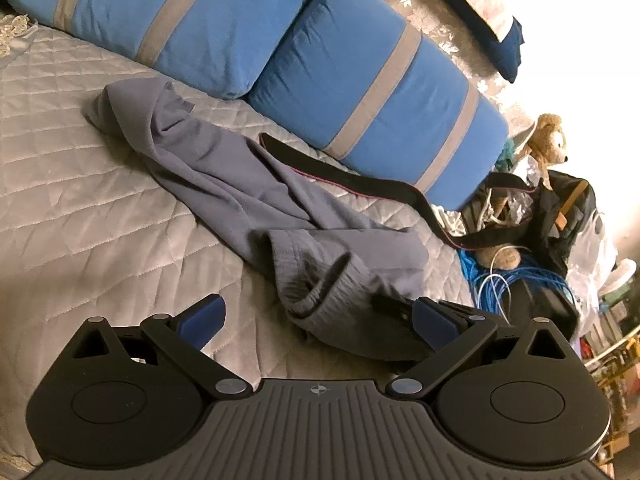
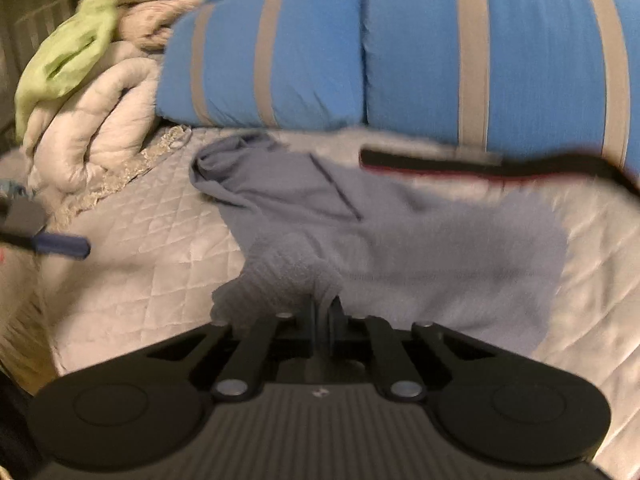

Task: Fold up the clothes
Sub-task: 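Grasp the grey sweatpants cuff with the right gripper and lift it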

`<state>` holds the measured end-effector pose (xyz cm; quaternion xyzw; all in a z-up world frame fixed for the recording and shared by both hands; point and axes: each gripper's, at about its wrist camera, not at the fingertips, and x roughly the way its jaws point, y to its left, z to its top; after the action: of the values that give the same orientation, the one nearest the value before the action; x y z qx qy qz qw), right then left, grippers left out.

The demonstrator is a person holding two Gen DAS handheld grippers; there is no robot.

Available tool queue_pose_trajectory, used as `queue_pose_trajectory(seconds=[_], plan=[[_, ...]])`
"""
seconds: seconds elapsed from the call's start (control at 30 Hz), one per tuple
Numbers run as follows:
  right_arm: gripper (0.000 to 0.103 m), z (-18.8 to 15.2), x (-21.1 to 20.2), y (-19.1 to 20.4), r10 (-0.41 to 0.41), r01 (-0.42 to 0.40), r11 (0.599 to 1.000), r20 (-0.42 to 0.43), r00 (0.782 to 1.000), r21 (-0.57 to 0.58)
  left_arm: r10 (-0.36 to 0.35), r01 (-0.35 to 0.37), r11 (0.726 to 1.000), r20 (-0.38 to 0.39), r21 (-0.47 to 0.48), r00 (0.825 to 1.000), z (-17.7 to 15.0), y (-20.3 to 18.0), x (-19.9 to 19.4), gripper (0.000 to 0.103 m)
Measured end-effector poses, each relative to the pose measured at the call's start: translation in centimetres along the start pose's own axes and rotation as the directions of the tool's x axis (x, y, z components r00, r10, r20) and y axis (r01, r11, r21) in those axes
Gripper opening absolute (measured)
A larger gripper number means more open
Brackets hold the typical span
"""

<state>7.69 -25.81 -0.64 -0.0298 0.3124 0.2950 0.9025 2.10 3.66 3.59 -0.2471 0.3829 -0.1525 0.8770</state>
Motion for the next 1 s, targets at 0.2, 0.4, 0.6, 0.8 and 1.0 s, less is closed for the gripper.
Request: queue_pose_trajectory(seconds=[0.2,0.4,0.6,0.8,1.0], plan=[[0.007,-2.6,-3.4,5.5,-0.105,0.150,0.938,0.156,0.982,-0.313,0.002,-0.002,1.000,-0.004,-0.003,1.000,0.0,-0.2,-0.1,0.102],[0.008,-7.9,-3.8,11.0,-0.149,0.273,0.685,0.238,0.960,-0.675,0.003,-0.003,1.000,-0.015,0.003,1.000,-0.2,-0.3,-0.1,0.102],[0.029,-12.4,-2.4,13.8,-0.171,0.259,0.418,0.204,0.964,-0.871,0.001,-0.001,1.000,-0.025,0.000,1.000,-0.3,-0.3,-0.2,0.102],[0.078,-13.7,-1.7,15.0,-0.181,0.298,0.321,0.250,0.951,-0.899,-0.003,0.003,1.000,-0.032,-0.004,0.999,-0.3,-0.2,-0.2,0.102],[0.076,-14.3,0.4,16.6,-0.209,0.392,0.222,0.349,0.914,-0.893,-0.012,0.012,1.000,-0.028,-0.006,1.000,-0.2,-0.2,-0.3,0.102]])
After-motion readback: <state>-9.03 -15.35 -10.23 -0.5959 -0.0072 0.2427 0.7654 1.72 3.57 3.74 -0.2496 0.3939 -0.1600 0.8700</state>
